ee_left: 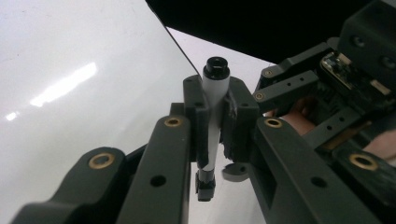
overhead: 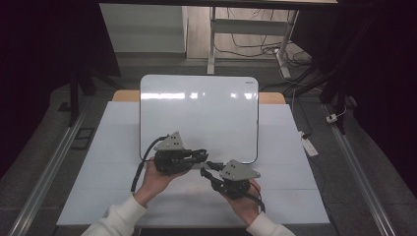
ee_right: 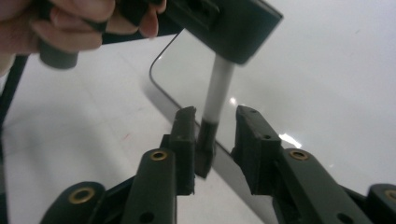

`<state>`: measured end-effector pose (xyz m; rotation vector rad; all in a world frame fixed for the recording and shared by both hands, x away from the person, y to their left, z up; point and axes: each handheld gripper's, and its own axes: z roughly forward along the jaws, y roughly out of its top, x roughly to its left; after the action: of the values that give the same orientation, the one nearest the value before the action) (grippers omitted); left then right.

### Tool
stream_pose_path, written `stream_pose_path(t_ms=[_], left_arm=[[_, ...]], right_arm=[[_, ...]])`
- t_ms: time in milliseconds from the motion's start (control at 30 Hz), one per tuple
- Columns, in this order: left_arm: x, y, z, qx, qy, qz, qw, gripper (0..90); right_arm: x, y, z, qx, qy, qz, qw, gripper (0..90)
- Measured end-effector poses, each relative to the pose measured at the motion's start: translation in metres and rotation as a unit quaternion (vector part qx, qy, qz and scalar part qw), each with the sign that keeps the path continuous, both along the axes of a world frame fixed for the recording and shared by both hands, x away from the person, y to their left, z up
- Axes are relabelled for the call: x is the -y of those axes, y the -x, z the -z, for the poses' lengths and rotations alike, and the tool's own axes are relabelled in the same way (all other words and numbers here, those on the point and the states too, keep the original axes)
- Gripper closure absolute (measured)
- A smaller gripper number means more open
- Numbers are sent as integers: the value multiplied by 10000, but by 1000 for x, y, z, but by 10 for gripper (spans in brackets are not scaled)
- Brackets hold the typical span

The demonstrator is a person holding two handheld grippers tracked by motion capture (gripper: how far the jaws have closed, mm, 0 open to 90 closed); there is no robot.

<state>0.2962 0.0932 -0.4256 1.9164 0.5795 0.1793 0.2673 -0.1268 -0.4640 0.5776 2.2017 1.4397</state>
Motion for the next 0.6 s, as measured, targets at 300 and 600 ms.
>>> stream_pose_path(t_ms=[300,600], left_arm=[[2,0,3,-46,116,-65,9999,808],[-17,5,-1,-55,272,-335,9991,503]], right_arm=[[2,-4,1,-250,-198,161,9994,810],[16,-15,-7,-245,-201,405,9987,813]])
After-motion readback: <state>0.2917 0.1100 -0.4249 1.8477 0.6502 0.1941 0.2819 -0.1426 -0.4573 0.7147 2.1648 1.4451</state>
